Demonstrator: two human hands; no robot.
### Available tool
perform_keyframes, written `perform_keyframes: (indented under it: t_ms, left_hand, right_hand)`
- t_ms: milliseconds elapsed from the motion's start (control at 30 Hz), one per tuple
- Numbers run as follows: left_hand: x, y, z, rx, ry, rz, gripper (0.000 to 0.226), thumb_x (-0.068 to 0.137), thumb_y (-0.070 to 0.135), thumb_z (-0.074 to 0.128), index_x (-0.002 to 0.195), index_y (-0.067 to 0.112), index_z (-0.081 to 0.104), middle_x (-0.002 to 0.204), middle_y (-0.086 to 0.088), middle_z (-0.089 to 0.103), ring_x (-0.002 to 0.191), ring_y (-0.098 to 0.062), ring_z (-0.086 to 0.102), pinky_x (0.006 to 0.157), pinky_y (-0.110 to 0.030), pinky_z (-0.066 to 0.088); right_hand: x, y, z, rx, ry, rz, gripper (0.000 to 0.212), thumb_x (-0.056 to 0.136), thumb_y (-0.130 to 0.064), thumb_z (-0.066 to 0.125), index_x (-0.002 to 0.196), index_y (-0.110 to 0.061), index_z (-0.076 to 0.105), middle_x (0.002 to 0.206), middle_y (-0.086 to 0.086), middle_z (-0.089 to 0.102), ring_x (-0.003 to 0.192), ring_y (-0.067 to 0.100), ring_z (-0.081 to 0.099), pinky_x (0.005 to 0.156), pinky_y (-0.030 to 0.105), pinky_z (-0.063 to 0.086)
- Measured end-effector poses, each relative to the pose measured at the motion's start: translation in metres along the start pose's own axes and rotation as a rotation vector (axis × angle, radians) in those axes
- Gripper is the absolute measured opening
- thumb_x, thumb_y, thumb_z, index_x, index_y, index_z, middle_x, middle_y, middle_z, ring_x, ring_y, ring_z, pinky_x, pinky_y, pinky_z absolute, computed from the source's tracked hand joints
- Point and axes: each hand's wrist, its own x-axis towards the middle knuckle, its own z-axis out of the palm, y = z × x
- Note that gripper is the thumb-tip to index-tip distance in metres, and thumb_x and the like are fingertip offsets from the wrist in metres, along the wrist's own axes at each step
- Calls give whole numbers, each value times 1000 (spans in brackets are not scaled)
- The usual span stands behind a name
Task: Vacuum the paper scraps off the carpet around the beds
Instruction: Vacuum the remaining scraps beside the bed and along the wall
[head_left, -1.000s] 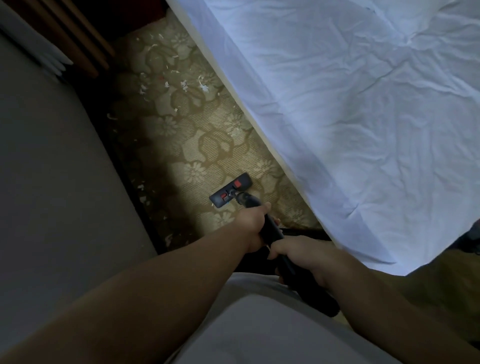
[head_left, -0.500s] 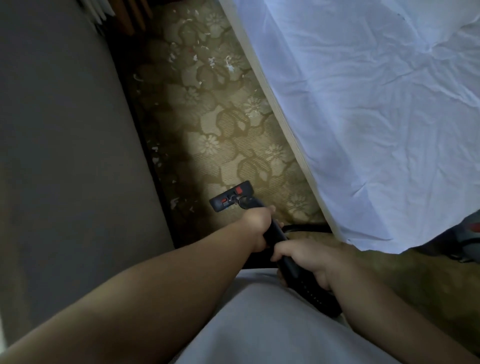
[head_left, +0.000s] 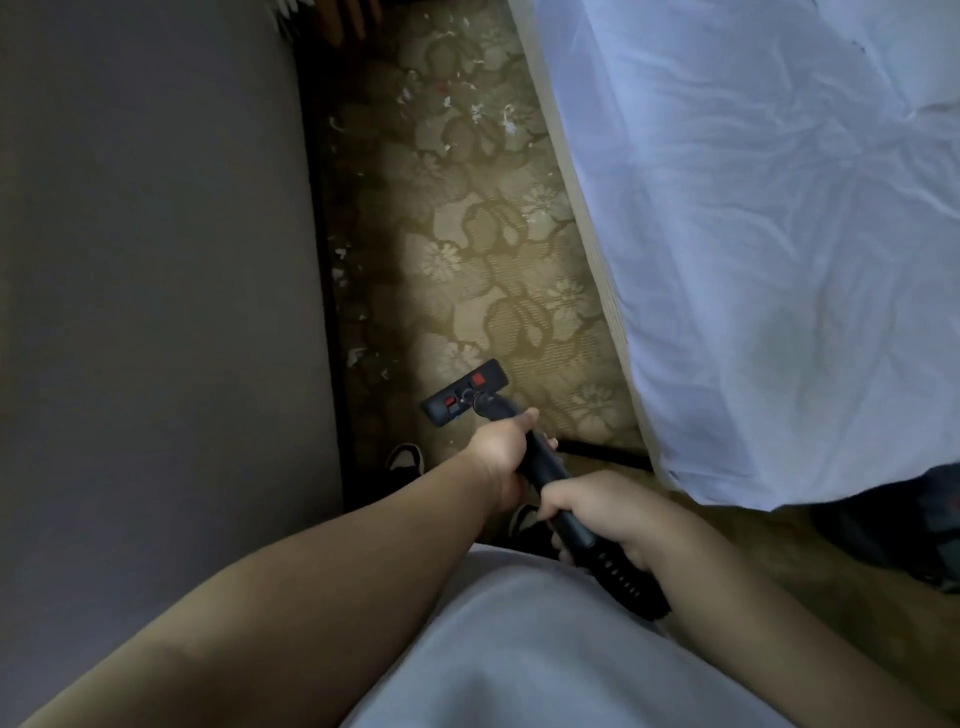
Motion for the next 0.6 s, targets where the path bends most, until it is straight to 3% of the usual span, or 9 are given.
perform_keyframes:
  t_ms: [200, 333, 467, 600]
  left_hand:
    - [-6, -59, 43, -148, -7, 7, 38, 98, 32, 65, 129, 11, 60, 91, -12, 69, 88, -29, 67, 83, -48, 55]
    - [-16, -80, 62, -173, -21, 18, 30, 99, 26, 65, 122, 9, 58, 89, -13, 67, 82, -28, 66, 85, -49, 56]
    - [-20, -100, 66, -191, -12, -10, 37, 100, 26, 64, 129, 5, 56, 87, -13, 64, 78, -28, 65, 70, -47, 55]
    - [-23, -122, 59, -173, -7, -41, 42, 99, 26, 65, 134, 5, 52, 89, -15, 67, 84, -30, 66, 78, -49, 54]
  right_hand:
    - [-20, 53, -41, -66, -5, -14, 19, 80, -14, 74, 85, 5, 73, 72, 22, 70, 56, 29, 64, 56, 31, 52]
    - [-31, 70, -64, -109, -41, 12, 25, 81, -15, 74, 94, 6, 72, 74, 21, 70, 56, 28, 66, 57, 30, 52]
    - [-33, 85, -68, -130, -61, 61, 25, 81, -15, 74, 94, 6, 70, 73, 20, 70, 57, 27, 67, 59, 32, 54]
    - [-39, 101, -61, -118, -97, 114, 24, 81, -16, 74, 95, 4, 71, 76, 19, 70, 59, 27, 66, 58, 32, 54]
